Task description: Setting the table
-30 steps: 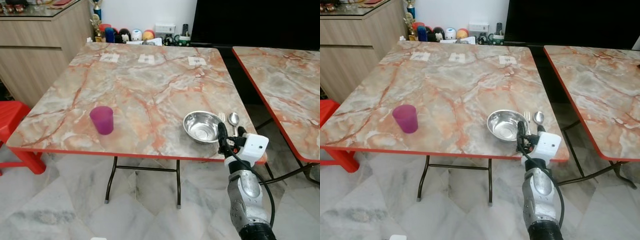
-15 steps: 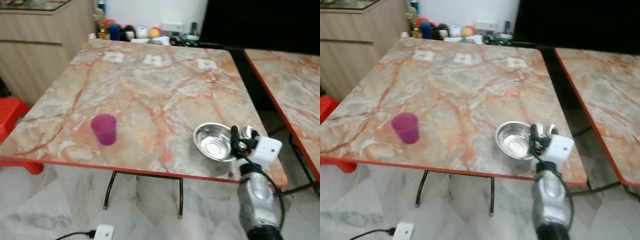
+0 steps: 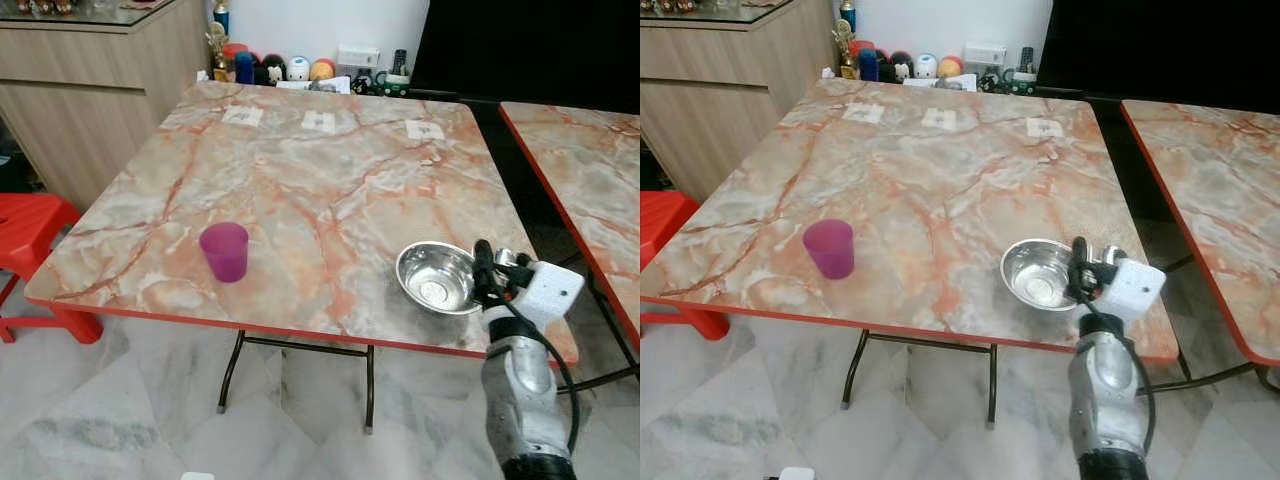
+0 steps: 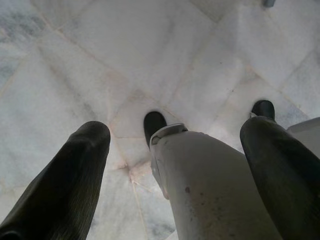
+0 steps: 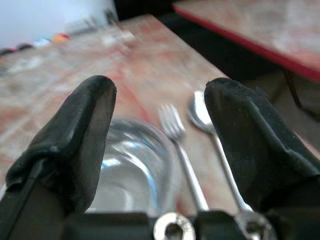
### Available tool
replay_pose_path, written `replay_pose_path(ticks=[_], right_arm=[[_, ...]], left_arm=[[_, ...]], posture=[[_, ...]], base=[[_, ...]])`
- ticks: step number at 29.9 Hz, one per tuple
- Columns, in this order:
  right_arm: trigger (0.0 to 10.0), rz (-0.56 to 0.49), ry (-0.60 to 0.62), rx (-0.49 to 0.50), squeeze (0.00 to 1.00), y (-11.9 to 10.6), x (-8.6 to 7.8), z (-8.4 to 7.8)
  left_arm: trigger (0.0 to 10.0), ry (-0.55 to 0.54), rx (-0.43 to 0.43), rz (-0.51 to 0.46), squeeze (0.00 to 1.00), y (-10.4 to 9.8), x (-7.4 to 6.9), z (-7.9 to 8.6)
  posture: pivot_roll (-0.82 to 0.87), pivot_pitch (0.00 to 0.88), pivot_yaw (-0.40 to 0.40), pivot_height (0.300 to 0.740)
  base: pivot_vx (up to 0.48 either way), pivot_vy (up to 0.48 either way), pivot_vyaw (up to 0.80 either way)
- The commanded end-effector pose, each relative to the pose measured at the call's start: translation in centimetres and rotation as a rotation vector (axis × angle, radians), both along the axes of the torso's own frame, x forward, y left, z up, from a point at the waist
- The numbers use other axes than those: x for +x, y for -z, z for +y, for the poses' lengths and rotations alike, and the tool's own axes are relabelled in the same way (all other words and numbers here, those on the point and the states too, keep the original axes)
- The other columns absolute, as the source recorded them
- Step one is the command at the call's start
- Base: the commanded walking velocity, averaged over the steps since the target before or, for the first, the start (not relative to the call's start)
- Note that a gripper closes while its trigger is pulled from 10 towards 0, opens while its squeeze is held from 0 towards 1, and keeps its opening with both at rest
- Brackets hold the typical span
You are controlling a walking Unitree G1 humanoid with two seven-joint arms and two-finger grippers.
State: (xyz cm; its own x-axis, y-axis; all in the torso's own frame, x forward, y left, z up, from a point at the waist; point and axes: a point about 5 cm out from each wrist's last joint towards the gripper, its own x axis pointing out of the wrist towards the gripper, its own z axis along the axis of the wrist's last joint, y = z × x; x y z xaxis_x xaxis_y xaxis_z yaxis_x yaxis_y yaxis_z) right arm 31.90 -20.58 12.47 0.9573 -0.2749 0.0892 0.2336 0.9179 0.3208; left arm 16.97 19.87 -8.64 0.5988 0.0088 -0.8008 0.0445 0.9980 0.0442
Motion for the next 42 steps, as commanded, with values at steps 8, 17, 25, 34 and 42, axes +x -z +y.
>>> replay_pose_path(ticks=[8, 17, 25, 34, 42], right_arm=[[10.0, 0.106, -0.01, 0.192, 0.0, 0.0, 0.4, -0.2], [10.0, 0.191, -0.033, 0.316, 0.0, 1.3, 0.4, 0.3], [10.0, 0.247, -0.08, 0.331, 0.0, 2.4, 0.4, 0.8], [10.0, 0.273, -0.159, 0.334, 0.0, 2.9, 1.0, 1.8], [4.4, 0.285, -0.168, 0.337, 0.0, 3.1, 1.3, 2.0]], left_arm=[[10.0, 0.002, -0.002, 0.031, 0.0, 0.3, -0.6, -0.1], [10.0, 0.003, 0.001, 0.032, 0.0, 0.3, -0.7, 0.0], [10.0, 0.01, 0.004, 0.036, 0.0, 0.4, -0.8, -0.1], [10.0, 0.015, 0.002, 0.038, 0.0, 0.4, -0.8, -0.2], [10.0, 0.015, 0.004, 0.041, 0.0, 0.4, -0.8, -0.1]], posture=[[0.02, 0.117, -0.059, 0.74], [0.02, 0.109, -0.058, 0.74], [0.02, 0.1, -0.058, 0.74], [0.03, 0.097, -0.057, 0.74], [0.03, 0.102, -0.055, 0.74]], base=[[0.0, 0.0, 0.0], [0.0, 0.0, 0.0], [0.0, 0.0, 0.0], [0.0, 0.0, 0.0], [0.0, 0.0, 0.0]])
